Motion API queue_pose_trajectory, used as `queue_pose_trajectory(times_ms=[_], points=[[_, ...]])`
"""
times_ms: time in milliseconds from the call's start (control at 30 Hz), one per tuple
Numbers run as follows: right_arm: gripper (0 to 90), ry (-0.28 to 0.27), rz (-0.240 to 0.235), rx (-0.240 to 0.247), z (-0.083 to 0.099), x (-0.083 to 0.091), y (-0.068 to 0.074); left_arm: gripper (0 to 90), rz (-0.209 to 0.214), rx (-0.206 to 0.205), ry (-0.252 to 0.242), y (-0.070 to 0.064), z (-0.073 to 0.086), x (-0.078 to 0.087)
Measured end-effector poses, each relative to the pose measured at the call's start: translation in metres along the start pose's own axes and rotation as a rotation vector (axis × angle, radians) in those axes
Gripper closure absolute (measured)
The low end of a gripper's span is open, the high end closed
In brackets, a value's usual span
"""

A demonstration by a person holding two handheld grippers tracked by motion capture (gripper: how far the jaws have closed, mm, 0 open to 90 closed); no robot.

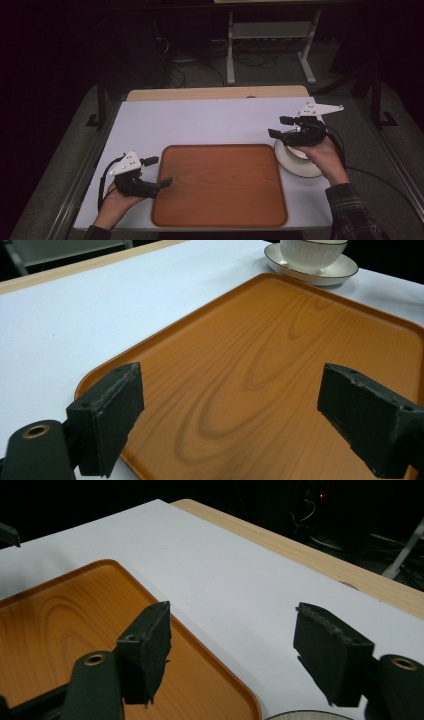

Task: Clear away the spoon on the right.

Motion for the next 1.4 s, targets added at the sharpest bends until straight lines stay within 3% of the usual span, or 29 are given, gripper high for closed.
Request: queue_pose_trajectory(times_ms=[400, 767, 900, 1100, 1400], points=[[50.1, 0.030, -0.014, -0.047, 0.002, -0.005, -0.014, 10.9, -0.002, 0.001, 0.003, 0.000, 0.000, 0.000], [74.3, 0.065, 0.045, -0.071, 0.009, -0.012, -0.032, 10.8, -0.004, 0.003, 0.002, 0.001, 0.001, 0.000], [88.3, 0.079, 0.082, -0.077, 0.013, -0.013, -0.040, 10.9, -0.006, 0.004, 0.002, 0.002, 0.001, 0.001], [89.5, 0.087, 0.140, -0.088, 0.019, -0.012, -0.055, 10.9, -0.006, 0.003, 0.000, 0.001, 0.000, 0.001], [89.5, 0.106, 0.183, -0.110, 0.031, -0.012, -0.069, 10.8, -0.007, 0.004, 0.002, 0.002, 0.001, 0.002]])
Point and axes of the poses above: each handheld gripper's, and its own axes: x roughly backward along the jaws, z roughly out of its underside, y roughly to its left, the point moved 7 cm from there along -x, roughly forward along the jaws, and after that the axes turned 1 degree about z, right-handed, at the moved point
